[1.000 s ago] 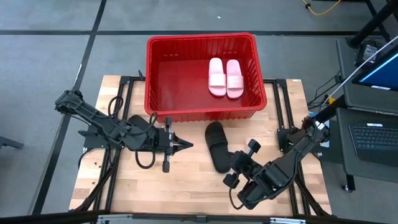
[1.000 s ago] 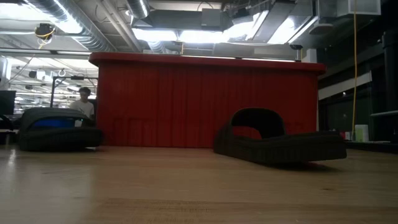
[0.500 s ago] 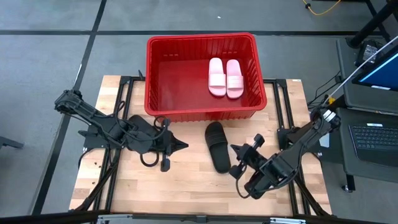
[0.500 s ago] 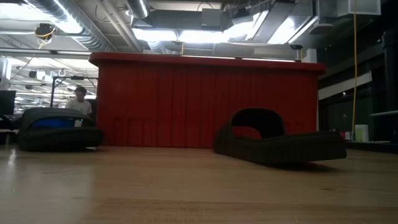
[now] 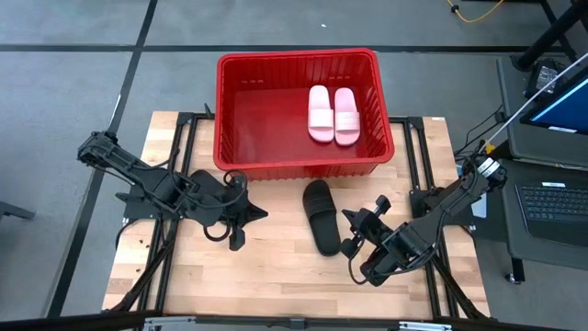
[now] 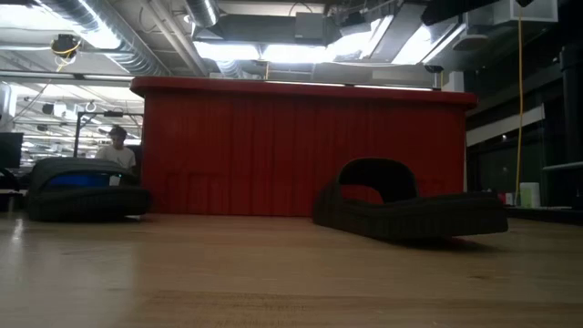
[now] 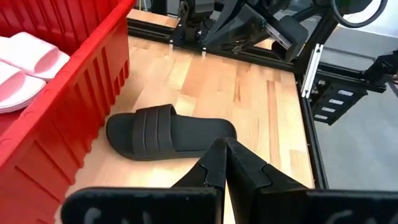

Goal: Pick and place slides into bin
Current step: Put the right black slipper into the red bin

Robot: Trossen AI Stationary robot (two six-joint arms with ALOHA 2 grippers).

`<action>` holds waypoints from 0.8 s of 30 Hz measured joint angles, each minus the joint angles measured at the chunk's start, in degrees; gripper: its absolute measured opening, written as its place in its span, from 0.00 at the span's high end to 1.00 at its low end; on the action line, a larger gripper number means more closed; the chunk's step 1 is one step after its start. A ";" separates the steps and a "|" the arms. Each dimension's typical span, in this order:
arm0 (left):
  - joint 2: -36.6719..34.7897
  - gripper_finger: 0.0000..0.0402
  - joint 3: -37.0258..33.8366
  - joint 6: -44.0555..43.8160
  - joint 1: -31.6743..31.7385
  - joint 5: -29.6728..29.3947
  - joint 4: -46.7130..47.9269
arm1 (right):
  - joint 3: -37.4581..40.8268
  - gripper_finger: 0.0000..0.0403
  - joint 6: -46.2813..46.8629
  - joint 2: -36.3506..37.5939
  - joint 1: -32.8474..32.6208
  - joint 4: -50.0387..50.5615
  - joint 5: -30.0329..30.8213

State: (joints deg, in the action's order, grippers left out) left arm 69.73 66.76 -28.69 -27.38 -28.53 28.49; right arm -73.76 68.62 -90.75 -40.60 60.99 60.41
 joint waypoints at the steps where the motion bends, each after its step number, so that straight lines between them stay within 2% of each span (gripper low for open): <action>1: 0.00 1.00 0.00 0.08 0.00 0.00 0.02 | 0.00 0.99 -0.11 0.01 0.03 0.01 0.05; 11: 1.10 1.00 0.00 1.79 1.19 0.02 -2.32 | 0.00 0.99 -0.53 0.01 1.82 -0.01 0.11; 20: 9.99 1.00 0.02 11.99 4.89 1.25 -13.85 | 0.00 0.99 -1.60 2.84 1.86 4.57 -0.47; 24: 13.55 0.99 0.02 12.97 7.31 3.53 -15.01 | -0.02 0.99 -1.73 4.58 1.86 5.75 -0.53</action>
State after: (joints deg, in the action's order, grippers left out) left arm 83.28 66.78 -15.72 -20.07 -25.00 13.48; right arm -73.78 66.89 -86.17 -38.74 66.74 59.88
